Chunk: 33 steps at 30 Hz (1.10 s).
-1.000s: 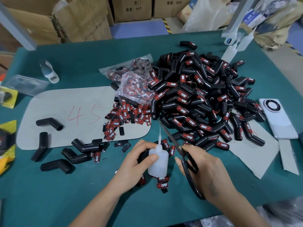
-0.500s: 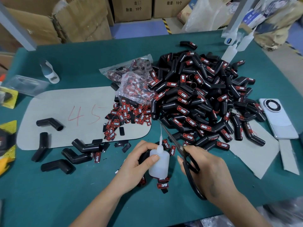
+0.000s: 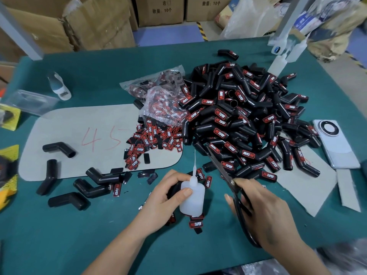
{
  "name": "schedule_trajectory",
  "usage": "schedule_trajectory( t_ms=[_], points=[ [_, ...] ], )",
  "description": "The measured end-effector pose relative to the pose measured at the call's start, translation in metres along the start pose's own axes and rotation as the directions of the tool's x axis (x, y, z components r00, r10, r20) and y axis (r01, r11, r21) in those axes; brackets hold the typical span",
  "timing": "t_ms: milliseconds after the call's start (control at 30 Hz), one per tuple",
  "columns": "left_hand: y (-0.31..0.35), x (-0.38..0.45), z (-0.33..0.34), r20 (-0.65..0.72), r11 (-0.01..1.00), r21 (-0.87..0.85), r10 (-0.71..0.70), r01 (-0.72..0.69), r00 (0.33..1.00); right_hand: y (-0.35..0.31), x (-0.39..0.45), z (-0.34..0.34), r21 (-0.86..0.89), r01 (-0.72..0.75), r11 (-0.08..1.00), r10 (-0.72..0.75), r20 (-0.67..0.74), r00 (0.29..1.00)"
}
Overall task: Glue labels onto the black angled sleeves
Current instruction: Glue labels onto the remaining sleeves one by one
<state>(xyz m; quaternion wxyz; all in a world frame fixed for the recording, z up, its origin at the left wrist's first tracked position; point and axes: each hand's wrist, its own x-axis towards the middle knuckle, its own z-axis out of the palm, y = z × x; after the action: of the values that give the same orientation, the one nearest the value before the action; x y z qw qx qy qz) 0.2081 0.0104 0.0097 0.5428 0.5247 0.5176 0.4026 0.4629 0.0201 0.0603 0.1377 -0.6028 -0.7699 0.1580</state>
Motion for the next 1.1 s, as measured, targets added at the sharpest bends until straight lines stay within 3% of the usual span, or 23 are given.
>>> schedule_trajectory(
  t_ms=[400,1100],
  points=[
    [0.002,-0.002,0.002,0.036,0.999,0.022,0.023,-0.024,0.999,-0.012,0.004,0.005,0.006,0.105,0.994,-0.105,-0.070,0.992],
    [0.002,-0.001,0.002,0.031,0.999,0.021,0.040,-0.041,0.999,-0.015,0.006,0.005,-0.015,0.092,0.996,-0.093,-0.095,0.991]
  ],
)
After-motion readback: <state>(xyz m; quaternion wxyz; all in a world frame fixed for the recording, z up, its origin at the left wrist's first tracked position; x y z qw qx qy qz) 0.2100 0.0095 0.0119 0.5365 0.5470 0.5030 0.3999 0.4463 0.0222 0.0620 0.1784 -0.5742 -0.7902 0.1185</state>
